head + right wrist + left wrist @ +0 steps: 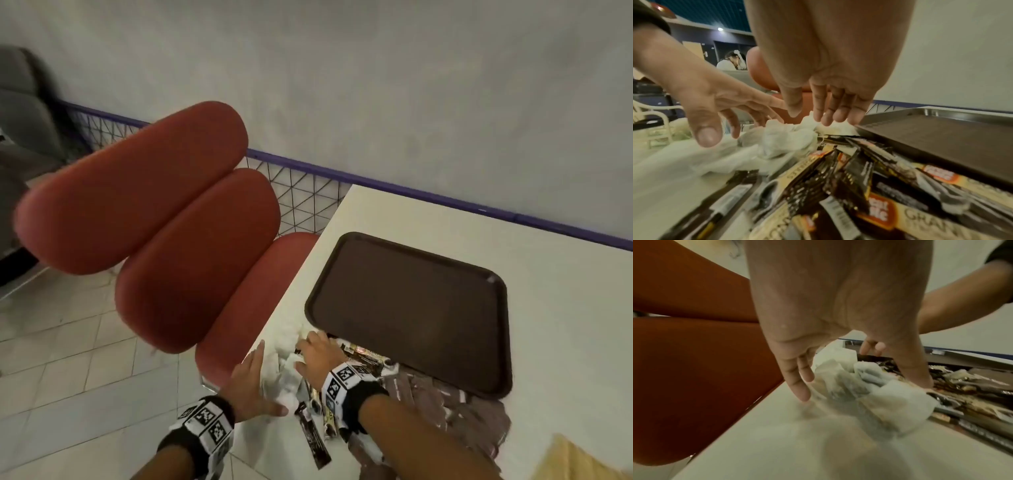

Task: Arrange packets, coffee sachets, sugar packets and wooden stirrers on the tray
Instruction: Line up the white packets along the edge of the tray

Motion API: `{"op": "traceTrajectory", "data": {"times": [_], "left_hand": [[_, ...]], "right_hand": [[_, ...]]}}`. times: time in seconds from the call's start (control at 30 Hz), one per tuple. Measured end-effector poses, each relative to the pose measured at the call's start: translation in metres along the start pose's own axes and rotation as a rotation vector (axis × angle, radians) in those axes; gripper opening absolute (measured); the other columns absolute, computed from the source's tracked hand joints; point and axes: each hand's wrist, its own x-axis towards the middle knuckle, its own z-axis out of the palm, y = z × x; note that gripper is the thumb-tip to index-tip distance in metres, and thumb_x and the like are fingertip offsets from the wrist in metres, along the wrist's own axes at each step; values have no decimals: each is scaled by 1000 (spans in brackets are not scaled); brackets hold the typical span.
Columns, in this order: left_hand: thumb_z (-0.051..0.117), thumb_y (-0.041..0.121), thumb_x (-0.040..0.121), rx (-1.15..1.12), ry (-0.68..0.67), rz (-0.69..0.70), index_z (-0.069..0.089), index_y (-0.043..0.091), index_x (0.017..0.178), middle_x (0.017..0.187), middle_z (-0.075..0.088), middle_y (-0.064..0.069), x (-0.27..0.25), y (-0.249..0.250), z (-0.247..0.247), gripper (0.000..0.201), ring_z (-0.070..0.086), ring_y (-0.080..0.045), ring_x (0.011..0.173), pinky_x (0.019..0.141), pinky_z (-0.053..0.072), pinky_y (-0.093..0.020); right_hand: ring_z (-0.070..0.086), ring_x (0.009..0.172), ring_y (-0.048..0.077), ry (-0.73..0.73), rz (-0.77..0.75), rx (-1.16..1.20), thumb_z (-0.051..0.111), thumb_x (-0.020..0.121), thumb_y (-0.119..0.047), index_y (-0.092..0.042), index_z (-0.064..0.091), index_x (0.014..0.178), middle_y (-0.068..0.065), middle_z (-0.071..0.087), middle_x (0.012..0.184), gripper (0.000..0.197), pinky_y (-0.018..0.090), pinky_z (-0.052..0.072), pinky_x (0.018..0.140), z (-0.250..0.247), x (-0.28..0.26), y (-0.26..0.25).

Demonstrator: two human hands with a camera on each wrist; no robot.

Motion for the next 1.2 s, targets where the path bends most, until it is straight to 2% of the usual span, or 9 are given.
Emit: {"op": "traceTrajectory", "data": {"times": [0.2,0.37,0.57,0.63,0.8,0.93,1.03,1.1,1.2], "left_hand": [[80,41,65,-25,37,17,-8,15,149,152,18,-4,16,-14,9,125,21,-24,138,113,25,-34],[75,18,71,-133,70,104,17,17,147,138,35,-2,31,-27,12,96,37,-17,129,107,33,-24],[74,12,75,-217,170,212,48,33,113,102,52,19,44,-34,4,51,52,-5,93,77,40,-10],[73,17,77,-170,167,243,52,32,113,106,49,22,47,-36,1,44,48,-4,100,77,34,-4],[68,26,82,-87,170,220,53,34,123,125,32,18,53,-40,4,45,31,-10,117,101,29,-19],[70,16,79,-180,168,253,42,50,106,117,49,19,57,-36,1,52,48,-14,116,88,39,-16],[72,21,78,-163,188,185,39,36,129,129,39,16,56,-34,1,62,36,-13,119,98,36,-24],[70,28,80,-132,192,152,32,28,139,130,29,17,57,-34,1,71,30,-13,122,104,29,-26],[66,32,84,-95,148,141,35,22,140,135,40,8,59,-33,0,65,34,-17,124,103,28,-24]], "right_hand": [[37,120,27,12,12,-53,50,91,-31,-8,50,121,11,45,126,38,38,31,101,11,13,-6],[38,116,25,96,-21,79,49,88,-18,-12,56,108,8,49,120,22,35,30,101,13,22,-6],[31,126,22,136,-34,239,49,85,-9,-6,58,98,5,39,132,16,30,33,98,0,43,-4],[23,134,22,66,-10,270,48,85,-8,-3,57,100,6,31,143,18,32,33,102,1,49,-4],[25,133,29,-82,32,177,46,88,-10,-2,50,115,12,31,142,28,41,32,107,1,57,-6],[41,117,28,-34,26,260,44,86,-3,-6,53,105,14,50,119,20,37,38,98,-2,60,-6],[46,104,24,29,48,364,44,83,4,-16,44,97,8,52,113,24,37,42,87,-3,56,-5],[48,95,23,36,54,417,45,83,4,-16,41,108,7,51,116,32,36,43,80,-3,55,-4],[51,110,25,8,66,468,46,86,1,-18,39,125,7,47,126,44,33,43,86,-3,55,-2]]}}
